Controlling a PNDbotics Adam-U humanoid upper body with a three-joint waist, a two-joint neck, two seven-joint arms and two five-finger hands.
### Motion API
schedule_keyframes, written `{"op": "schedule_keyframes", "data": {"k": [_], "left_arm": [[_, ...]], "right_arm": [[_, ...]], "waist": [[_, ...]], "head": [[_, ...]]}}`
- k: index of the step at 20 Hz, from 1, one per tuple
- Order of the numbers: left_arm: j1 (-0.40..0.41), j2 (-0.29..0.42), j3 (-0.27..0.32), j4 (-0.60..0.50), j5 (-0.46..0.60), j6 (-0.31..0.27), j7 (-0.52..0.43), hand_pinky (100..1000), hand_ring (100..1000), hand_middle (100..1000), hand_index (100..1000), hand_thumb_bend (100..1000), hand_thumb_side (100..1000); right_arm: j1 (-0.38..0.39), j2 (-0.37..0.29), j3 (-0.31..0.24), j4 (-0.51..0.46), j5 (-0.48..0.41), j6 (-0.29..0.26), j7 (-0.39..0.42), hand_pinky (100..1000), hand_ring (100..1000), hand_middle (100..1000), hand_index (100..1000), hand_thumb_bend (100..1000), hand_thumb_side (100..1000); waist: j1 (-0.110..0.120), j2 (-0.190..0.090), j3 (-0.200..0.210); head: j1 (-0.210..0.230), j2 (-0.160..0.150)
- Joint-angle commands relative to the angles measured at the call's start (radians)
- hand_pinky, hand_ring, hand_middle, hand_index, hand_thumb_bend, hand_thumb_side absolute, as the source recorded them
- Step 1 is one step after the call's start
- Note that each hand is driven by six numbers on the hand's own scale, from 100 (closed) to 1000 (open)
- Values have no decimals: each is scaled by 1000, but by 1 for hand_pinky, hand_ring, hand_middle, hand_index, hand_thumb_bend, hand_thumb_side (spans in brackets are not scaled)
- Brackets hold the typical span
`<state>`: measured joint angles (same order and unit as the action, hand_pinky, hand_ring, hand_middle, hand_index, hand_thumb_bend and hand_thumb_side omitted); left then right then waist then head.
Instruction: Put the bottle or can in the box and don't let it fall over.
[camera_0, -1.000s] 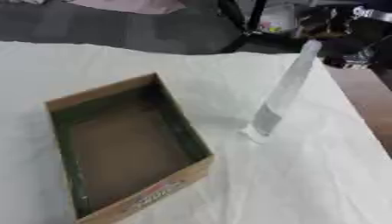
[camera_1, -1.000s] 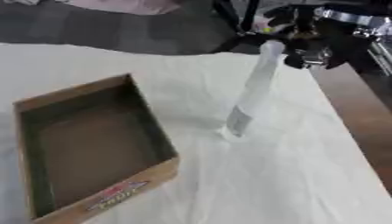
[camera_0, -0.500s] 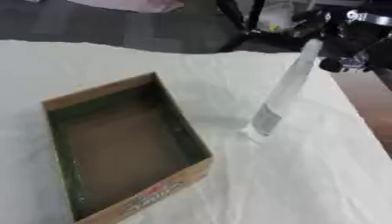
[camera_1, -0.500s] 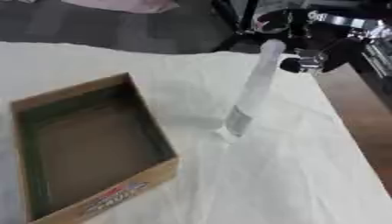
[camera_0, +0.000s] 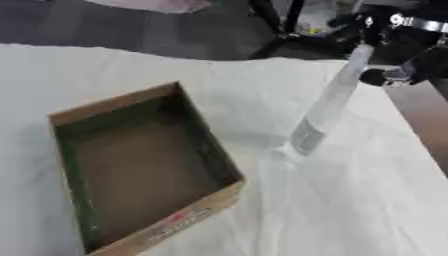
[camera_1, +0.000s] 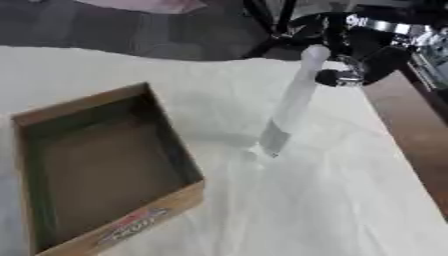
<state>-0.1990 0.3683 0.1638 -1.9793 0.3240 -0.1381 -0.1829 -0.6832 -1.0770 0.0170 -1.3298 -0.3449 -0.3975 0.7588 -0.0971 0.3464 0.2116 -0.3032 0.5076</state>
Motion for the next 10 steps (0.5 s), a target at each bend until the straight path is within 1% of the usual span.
{"op": "schedule_keyframes", "data": {"k": [1,10], "left_arm": [[-10,11,5,-21,-3,0,-4,686,523,661,832,115,775],[-11,10,8,-21,-2,1,-4,687,523,662,832,114,774]], "right_arm": [[-16,-27,-6,-18,-8,-5,7,897,946,972,845,382,297],[-24,-17,8,-34,-15,2,34,892,937,963,829,377,287]], "waist": [[2,-13,0],[0,-14,3]], "head": [[-5,-11],[-5,-6]]}}
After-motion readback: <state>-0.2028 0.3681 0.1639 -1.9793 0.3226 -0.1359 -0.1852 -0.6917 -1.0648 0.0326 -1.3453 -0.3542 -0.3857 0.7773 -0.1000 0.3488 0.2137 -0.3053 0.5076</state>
